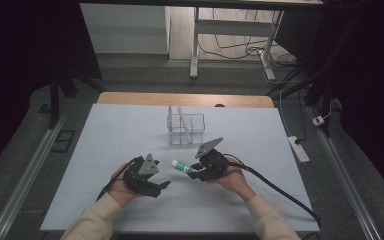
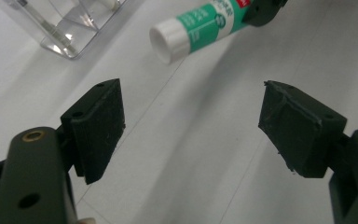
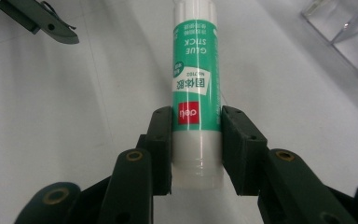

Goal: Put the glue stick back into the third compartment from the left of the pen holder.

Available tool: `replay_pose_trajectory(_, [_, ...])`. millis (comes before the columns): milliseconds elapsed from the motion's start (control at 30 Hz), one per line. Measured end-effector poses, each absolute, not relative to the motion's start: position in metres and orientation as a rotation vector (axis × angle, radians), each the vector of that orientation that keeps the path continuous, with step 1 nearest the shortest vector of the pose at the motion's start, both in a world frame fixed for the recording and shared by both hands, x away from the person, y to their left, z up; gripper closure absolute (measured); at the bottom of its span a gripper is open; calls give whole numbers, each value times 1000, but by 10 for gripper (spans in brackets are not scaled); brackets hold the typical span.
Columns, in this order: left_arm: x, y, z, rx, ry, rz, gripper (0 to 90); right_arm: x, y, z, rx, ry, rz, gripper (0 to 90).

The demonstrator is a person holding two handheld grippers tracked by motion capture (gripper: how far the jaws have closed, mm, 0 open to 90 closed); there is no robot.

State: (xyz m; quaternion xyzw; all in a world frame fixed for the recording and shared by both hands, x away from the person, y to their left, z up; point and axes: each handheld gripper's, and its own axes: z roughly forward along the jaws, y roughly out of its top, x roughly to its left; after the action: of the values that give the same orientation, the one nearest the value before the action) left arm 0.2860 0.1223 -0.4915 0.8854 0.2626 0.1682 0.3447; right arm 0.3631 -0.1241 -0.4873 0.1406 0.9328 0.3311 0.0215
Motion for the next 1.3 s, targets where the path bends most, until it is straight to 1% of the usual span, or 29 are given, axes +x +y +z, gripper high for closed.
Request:
replay_pose_trajectory(400, [299, 98, -489, 2357, 601, 456, 229, 358, -111, -492, 362, 2943, 975, 645])
replay_pose_trajectory(500, [301, 94, -490, 2375, 577, 443, 244, 358, -110, -492, 352, 2951, 969, 645])
replay_pose_trajectory(767, [303, 85, -493, 2424, 523, 457, 265, 359, -109, -493, 359, 2967, 991, 645])
replay_pose_trajectory(1000, [300, 77, -497, 2483, 457, 512, 304, 359, -109, -490, 379, 2994, 1030, 646])
replay_pose_trajectory(1067, [299, 76, -499, 2493, 452, 530, 319, 360, -109, -490, 391, 3003, 1057, 646])
replay_pose_trajectory(1167, [299, 76, -500, 2503, 444, 561, 388, 360, -110, -489, 388, 3016, 1063, 646])
replay_pose_trajectory(1300, [299, 78, -502, 2521, 429, 562, 463, 360, -112, -485, 381, 3011, 1079, 645])
